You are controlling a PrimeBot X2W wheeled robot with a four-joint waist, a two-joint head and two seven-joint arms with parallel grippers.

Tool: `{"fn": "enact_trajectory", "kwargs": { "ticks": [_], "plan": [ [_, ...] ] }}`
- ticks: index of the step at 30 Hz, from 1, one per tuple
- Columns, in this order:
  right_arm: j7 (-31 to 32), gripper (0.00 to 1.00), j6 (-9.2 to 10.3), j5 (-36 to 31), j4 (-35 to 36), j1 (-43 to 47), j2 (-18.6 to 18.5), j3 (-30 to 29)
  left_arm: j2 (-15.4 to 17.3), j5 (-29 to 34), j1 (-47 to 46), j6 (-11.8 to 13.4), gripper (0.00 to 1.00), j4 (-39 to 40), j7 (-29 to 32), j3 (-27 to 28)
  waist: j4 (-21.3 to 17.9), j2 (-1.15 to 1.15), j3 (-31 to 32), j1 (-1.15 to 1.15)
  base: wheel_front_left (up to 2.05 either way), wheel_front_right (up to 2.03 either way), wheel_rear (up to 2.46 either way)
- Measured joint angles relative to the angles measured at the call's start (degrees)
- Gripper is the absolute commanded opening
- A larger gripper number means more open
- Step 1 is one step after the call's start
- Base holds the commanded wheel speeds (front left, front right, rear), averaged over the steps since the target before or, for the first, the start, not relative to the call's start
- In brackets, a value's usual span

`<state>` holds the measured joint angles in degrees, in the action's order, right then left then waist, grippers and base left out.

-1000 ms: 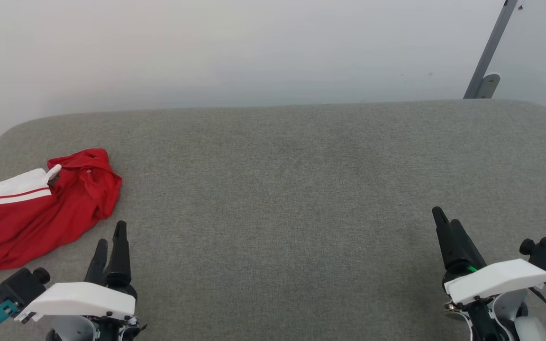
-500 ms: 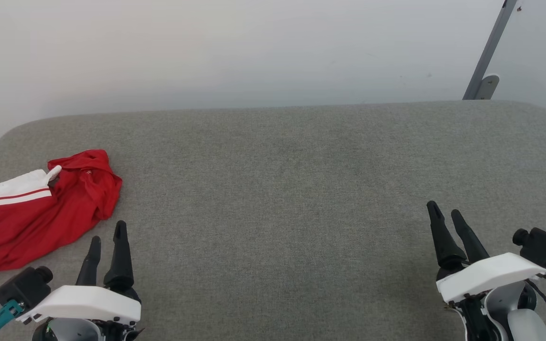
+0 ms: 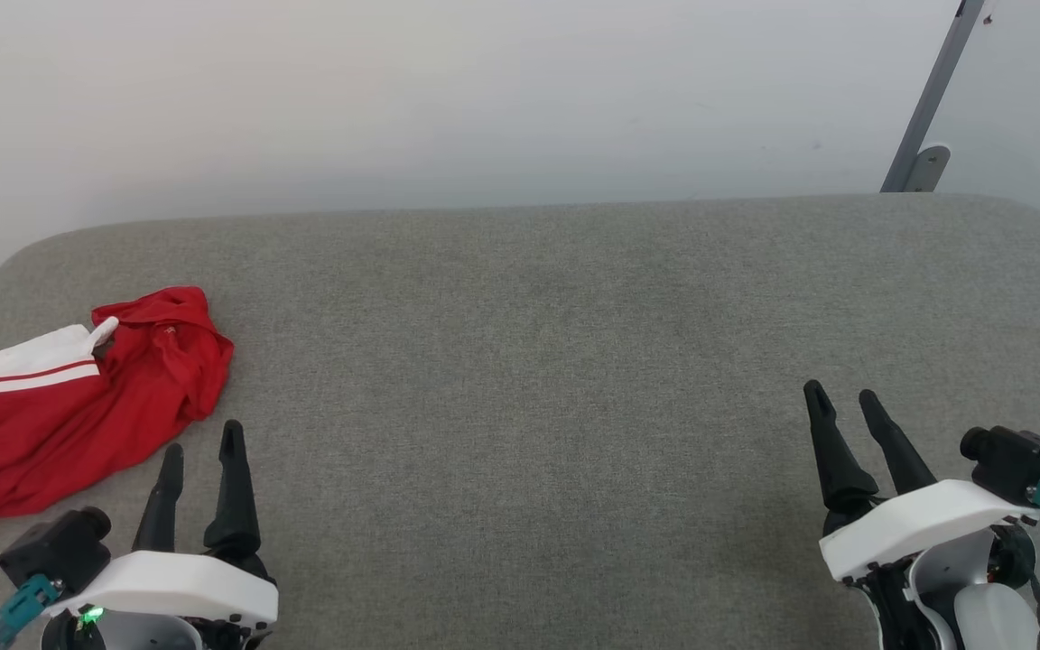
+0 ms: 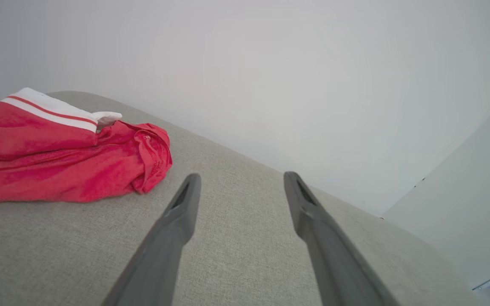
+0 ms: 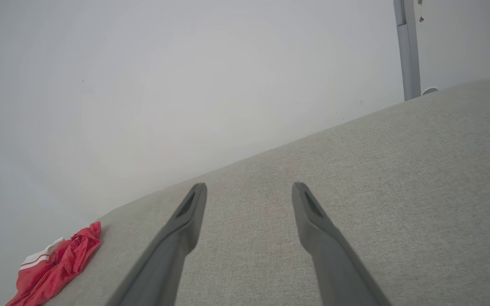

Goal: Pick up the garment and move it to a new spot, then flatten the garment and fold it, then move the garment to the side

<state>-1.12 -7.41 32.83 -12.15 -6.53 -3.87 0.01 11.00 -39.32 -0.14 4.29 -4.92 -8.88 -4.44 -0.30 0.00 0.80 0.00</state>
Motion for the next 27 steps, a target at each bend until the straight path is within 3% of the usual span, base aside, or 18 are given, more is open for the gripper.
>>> {"fn": "enact_trajectory", "kwargs": {
  "ticks": [27],
  "plan": [
    [-2.5,1.0,-0.01,-14.68,0.99,-0.71,0.16,0.26,1.38,12.3,0.65,0.85,1.0,1.74,-3.58,-1.57,-0.25,0.0,0.56,0.0,0.0,0.0,0.0]
  ]
}}
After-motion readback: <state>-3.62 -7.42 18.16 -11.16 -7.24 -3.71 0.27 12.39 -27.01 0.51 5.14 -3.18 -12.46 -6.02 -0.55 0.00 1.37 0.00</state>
